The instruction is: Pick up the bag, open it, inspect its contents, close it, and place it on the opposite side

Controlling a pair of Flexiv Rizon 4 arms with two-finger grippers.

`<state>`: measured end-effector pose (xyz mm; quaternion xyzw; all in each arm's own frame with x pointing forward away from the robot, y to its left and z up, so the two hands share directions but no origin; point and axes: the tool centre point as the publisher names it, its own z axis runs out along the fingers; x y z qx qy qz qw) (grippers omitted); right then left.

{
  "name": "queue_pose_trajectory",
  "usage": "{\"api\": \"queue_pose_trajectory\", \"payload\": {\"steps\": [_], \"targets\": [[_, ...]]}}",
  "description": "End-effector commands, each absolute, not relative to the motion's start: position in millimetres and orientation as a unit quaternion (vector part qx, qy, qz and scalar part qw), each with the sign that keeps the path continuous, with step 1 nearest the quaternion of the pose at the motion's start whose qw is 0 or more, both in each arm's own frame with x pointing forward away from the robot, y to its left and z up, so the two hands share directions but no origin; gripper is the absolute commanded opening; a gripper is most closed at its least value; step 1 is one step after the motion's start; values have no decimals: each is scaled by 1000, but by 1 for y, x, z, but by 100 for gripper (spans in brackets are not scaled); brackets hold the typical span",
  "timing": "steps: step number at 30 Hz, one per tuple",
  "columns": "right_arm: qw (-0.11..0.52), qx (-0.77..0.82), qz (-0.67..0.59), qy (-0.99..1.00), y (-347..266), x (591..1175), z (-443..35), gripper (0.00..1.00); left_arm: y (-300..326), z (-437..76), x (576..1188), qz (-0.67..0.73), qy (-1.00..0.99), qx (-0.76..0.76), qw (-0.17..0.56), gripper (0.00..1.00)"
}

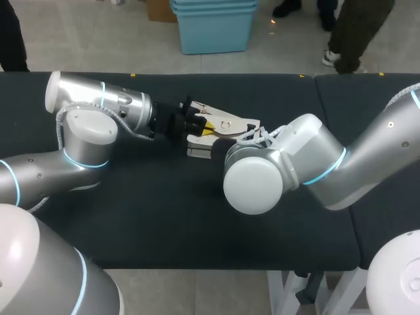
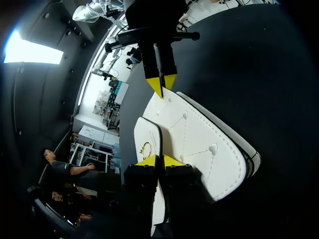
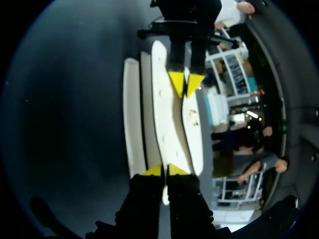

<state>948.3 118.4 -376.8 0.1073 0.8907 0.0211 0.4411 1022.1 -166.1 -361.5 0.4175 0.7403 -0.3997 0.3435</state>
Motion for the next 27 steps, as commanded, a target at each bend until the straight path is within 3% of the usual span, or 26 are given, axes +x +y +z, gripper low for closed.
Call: {"api": "queue_pose_trajectory", "payload": {"steps": [1, 27], "targets": [[459, 100, 37, 882, 117, 947, -382, 0, -177, -372, 1025, -410, 745, 401, 341, 0], [459, 100, 37, 882, 117, 947, -382, 0, -177, -343, 1035, -409, 782, 331, 333, 0]]}}
